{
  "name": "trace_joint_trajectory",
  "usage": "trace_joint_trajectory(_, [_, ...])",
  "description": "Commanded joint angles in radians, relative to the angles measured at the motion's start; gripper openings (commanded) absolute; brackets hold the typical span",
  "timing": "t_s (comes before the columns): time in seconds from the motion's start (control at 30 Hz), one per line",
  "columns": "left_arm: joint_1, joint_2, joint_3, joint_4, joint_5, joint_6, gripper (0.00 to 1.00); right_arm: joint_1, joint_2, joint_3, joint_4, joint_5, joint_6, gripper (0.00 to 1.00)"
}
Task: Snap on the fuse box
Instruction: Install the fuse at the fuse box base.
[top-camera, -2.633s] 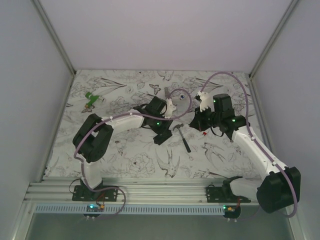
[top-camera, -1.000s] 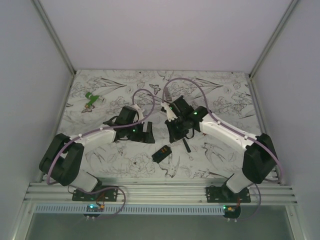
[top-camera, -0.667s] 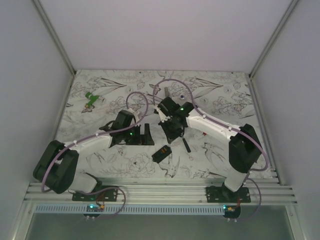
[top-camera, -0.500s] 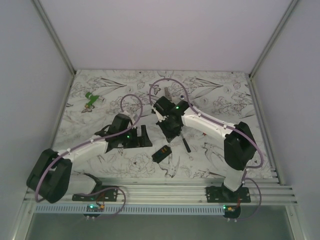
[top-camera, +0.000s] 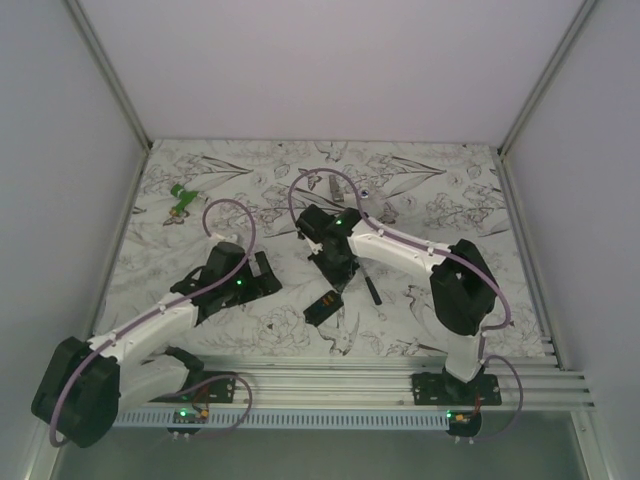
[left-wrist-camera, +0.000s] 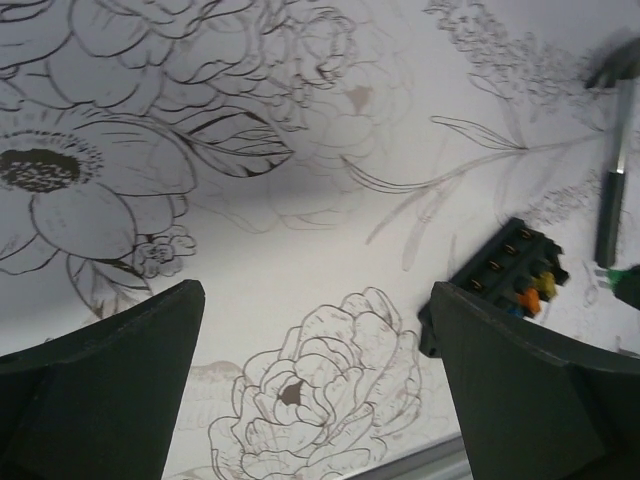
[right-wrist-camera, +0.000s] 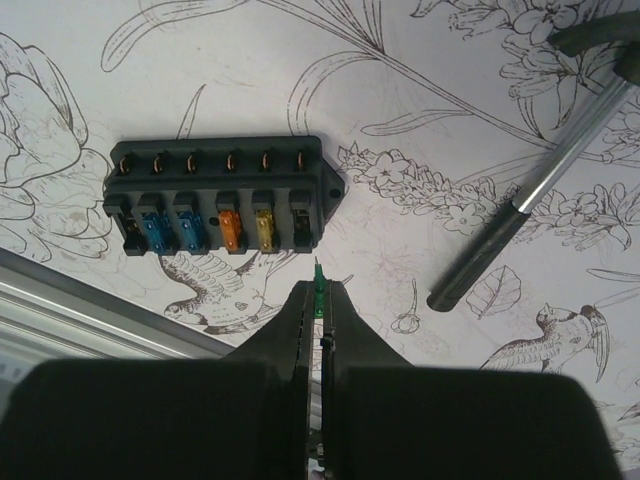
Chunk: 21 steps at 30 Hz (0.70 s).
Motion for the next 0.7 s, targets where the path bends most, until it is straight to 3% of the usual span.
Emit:
trace_joint_trajectory(0.0, [0.009, 0.053, 0.035, -0.050, -0.064, -0.023, 1.00, 0.020, 0.012, 0.017, 0.032, 0.020, 0.010, 0.00])
trace_joint_trajectory(0.67, [0.009, 0.157, 0.077, -0.045, -0.061, -0.052, 1.00, 0.024, 0.044, -0.032, 0.099, -0.002, -0.012, 0.00])
